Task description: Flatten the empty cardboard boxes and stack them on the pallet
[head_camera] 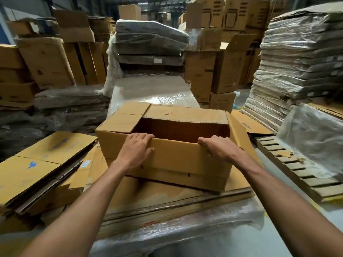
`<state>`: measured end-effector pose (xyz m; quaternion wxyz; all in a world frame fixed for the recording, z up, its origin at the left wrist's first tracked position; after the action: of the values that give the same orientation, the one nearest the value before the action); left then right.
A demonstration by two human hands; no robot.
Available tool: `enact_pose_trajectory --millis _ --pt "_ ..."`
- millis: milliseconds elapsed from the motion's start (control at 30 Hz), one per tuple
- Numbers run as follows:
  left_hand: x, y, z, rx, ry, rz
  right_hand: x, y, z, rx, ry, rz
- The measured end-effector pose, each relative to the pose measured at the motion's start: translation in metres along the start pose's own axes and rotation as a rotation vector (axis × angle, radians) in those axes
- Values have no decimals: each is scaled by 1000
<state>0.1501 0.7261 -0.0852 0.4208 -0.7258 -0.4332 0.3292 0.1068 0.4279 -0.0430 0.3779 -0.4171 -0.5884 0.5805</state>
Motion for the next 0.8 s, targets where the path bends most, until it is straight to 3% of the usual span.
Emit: enact_pose_trajectory --millis 267,533,800 --pt "-69 32 24 -10 10 15 -40 29 36 -104 234 -3" --pt "-79 50 54 -96 -8 -50 51 55 8 -159 70 -226" --pt "-84 53 68 -125 9 -71 63 85 4 -302 54 -137"
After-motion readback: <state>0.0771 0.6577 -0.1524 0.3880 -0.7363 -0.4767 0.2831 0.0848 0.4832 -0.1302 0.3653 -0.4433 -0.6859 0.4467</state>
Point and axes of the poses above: each hand's wrist, its own z-axis away from the middle knuckle, its own y-axis out of the palm, x = y × z, the point moved 2 cm from there along -z, towards the middle knuckle, and after that the axes turned 2 degrees about -y, right-handed, at the moved point
